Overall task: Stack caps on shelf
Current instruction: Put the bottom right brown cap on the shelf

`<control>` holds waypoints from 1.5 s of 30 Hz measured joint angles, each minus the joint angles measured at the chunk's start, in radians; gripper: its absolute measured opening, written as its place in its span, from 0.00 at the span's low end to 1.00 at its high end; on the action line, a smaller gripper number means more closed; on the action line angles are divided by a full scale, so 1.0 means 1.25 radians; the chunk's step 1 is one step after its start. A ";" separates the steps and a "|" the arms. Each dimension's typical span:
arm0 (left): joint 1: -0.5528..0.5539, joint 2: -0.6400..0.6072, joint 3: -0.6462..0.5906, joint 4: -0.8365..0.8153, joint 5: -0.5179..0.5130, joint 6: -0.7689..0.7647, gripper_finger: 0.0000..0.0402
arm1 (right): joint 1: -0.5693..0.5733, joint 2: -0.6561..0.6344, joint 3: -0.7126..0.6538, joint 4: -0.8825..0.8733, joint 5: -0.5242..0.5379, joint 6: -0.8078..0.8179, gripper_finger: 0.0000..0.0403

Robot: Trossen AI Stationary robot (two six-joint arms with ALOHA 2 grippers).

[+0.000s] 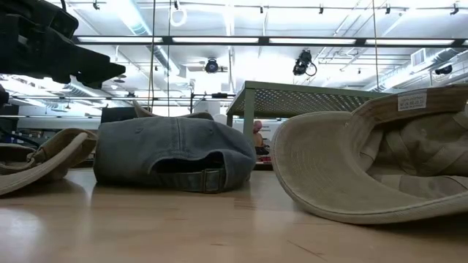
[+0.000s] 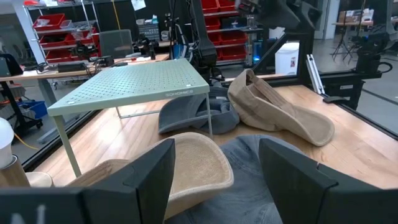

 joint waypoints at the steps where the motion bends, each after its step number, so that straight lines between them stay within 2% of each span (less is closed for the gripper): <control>1: 0.000 0.000 0.000 0.000 0.000 0.000 0.59 | -0.004 0.000 0.000 -0.011 -0.022 0.019 0.38; 4: 0.000 0.000 0.000 0.000 0.000 0.000 0.59 | -0.018 0.000 0.012 -0.080 -0.048 0.068 0.38; 10: 0.000 0.000 0.000 0.000 0.000 0.000 0.59 | -0.030 0.020 0.083 -0.248 0.009 0.115 0.38; 18: 0.000 0.000 0.000 0.000 0.000 0.000 0.59 | -0.031 0.121 0.154 -0.298 -0.003 0.106 0.38; 26: 0.000 0.000 0.000 0.001 0.000 0.000 0.59 | -0.051 0.198 0.226 -0.435 -0.009 0.135 0.38; 33: 0.000 0.000 0.000 0.002 0.000 0.000 0.59 | -0.088 0.257 0.251 -0.452 -0.059 0.136 0.38; 45: 0.000 0.000 0.000 0.002 0.000 0.000 0.59 | -0.129 0.283 0.251 -0.505 -0.064 0.181 0.38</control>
